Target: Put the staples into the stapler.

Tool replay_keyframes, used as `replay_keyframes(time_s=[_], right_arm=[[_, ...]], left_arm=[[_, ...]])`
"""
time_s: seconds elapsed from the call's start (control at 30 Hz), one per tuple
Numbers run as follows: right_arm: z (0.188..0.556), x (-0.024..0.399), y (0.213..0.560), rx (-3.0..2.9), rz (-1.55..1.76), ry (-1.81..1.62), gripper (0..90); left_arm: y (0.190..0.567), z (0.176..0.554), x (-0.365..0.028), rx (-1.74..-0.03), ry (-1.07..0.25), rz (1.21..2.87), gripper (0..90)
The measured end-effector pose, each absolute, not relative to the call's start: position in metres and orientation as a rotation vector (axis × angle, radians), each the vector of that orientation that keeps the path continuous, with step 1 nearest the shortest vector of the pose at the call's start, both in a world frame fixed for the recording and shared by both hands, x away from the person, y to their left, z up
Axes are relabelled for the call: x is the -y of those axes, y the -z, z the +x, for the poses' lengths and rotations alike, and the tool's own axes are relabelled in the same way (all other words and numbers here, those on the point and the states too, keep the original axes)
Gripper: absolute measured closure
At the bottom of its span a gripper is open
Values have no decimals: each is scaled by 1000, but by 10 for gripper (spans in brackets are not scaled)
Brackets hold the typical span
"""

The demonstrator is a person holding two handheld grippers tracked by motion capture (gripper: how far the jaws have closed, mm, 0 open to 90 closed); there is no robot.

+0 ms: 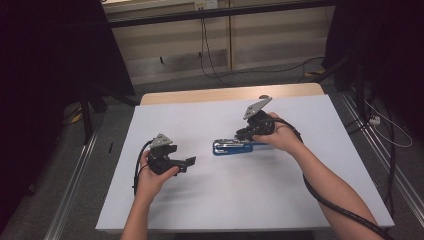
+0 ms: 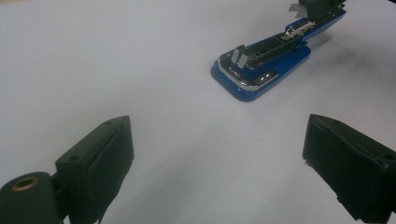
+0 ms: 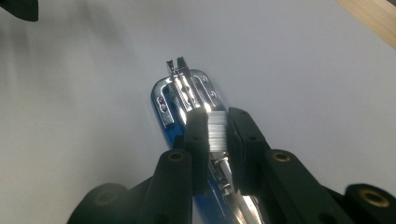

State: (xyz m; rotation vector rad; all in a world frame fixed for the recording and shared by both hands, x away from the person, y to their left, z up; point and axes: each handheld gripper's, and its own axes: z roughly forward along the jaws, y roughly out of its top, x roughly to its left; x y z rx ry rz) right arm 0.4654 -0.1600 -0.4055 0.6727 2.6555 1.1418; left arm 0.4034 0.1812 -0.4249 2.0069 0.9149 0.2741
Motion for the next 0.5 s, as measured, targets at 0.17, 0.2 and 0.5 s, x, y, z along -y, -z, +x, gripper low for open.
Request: replay_keyframes(time_s=[0.17, 0.2, 0.5], right_arm=[[466, 154, 407, -2670, 654, -1141, 795], [466, 153, 407, -2673, 644, -1141, 794], [469, 148, 407, -2688, 624, -1161, 794]], left_arm=[[425, 403, -182, -915, -276, 2008, 89], [425, 403, -182, -915, -276, 2007, 89], [424, 403, -185, -916, -278, 1998, 89]])
